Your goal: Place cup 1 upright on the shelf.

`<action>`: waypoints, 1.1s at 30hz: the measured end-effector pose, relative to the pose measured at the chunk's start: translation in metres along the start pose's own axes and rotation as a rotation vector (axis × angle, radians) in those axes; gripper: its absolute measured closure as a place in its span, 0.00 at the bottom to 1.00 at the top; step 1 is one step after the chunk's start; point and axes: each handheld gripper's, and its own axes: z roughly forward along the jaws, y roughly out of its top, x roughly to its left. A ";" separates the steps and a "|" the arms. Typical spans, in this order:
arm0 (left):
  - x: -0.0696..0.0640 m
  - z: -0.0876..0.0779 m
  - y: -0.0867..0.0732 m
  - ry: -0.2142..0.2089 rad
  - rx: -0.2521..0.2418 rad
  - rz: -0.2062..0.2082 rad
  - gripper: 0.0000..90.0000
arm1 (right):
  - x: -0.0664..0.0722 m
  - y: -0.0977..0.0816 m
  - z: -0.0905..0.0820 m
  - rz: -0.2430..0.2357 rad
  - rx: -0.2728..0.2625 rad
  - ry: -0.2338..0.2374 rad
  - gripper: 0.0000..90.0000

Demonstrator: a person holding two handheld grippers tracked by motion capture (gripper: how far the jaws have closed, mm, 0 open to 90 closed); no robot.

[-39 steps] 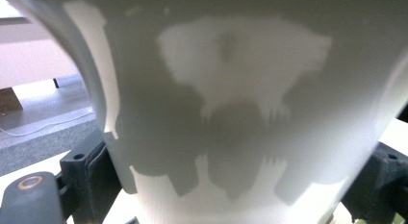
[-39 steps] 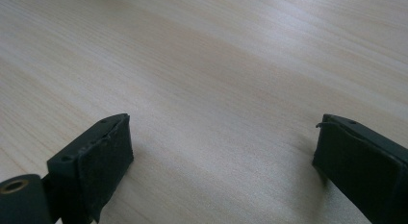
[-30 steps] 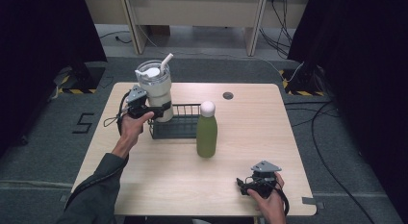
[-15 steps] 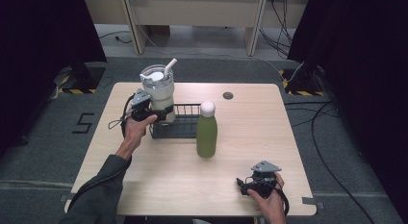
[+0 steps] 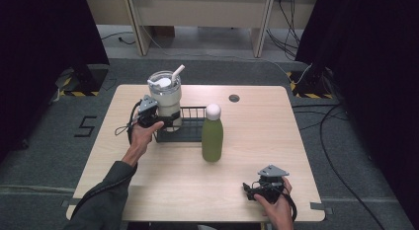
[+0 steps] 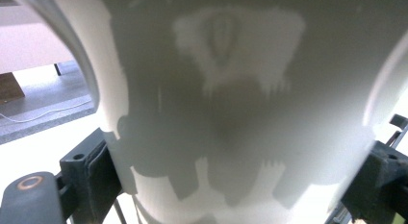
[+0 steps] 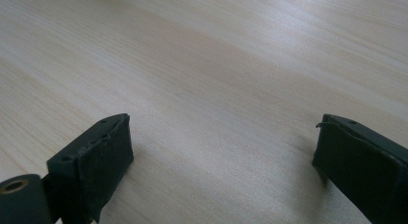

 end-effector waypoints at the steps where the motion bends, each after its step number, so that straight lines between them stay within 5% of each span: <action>1: 0.000 0.000 0.000 0.001 0.001 0.000 0.12 | 0.000 0.000 0.000 -0.001 0.000 0.000 0.07; 19: 0.001 0.001 -0.007 0.009 -0.005 -0.013 0.12 | 0.000 0.000 0.000 -0.001 0.000 0.000 0.07; 33: -0.003 -0.002 -0.013 0.019 -0.028 0.020 0.11 | 0.000 0.000 0.000 -0.003 -0.001 -0.001 0.07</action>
